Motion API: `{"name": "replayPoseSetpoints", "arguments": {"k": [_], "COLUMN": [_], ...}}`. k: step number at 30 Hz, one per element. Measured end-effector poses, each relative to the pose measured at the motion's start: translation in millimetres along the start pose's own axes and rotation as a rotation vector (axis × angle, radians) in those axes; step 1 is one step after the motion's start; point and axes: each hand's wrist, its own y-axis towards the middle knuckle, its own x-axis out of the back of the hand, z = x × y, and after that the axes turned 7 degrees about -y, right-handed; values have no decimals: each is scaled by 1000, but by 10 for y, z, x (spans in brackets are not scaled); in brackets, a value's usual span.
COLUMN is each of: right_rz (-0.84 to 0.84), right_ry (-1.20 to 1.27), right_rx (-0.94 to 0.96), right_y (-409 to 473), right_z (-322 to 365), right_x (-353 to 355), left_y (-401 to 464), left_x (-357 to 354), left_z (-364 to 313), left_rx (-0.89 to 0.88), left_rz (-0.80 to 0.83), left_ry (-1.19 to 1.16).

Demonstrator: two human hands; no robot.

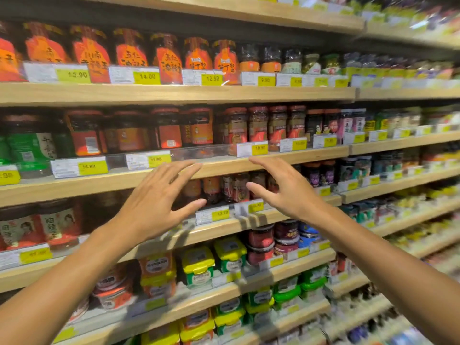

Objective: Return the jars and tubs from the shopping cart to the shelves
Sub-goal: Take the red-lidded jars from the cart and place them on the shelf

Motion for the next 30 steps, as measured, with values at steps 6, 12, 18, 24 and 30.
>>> {"name": "replayPoseSetpoints", "arguments": {"k": [6,12,18,24,30], "right_rz": [95,222,301,359,416], "right_ry": [-168,-346,-498,-533,-512], "right_rx": [-52,-181,-290,-438,-616], "right_y": [-632,-1319,-2054,-2937,-3841], "right_z": [-261,-716,-1194,-1739,-2370], "right_x": [288,625,862,983,970], "left_y": [190,462,728,962,1028], "left_x": [-429,-1016,-1660,-2401,-3172], "left_z": [-454,-1067,-1845,-2803,-3822], "left_rx": [-152,-300,-391,-515,-589], "left_rz": [89,167,298,462,625], "left_ry": [-139,-263,-375,-419,-536]}}
